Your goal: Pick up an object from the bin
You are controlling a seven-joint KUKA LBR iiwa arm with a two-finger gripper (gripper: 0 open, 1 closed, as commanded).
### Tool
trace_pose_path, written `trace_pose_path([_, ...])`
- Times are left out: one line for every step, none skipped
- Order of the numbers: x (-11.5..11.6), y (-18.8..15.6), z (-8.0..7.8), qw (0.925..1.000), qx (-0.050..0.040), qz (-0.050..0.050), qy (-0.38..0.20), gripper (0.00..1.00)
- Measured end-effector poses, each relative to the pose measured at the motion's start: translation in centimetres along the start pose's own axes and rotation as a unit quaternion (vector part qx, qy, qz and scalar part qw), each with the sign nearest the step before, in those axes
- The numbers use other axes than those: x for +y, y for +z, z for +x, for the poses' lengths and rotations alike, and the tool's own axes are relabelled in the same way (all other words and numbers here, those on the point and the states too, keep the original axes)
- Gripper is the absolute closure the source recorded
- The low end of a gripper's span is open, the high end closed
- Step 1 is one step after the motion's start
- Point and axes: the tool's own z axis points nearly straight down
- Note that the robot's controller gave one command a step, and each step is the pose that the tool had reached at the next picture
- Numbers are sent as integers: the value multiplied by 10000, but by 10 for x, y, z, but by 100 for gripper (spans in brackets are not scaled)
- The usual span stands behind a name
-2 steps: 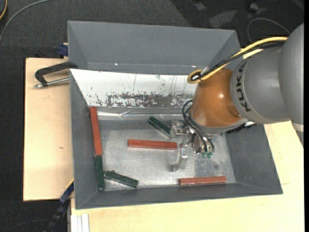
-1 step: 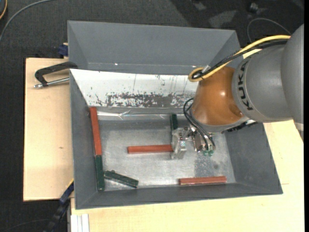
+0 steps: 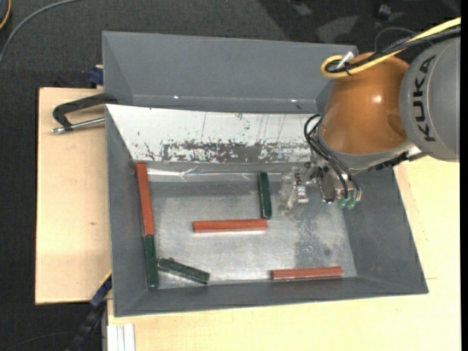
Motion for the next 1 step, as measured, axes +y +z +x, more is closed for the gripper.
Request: trace_pose_path([0, 5, 2, 10000, 46, -2, -4, 0])
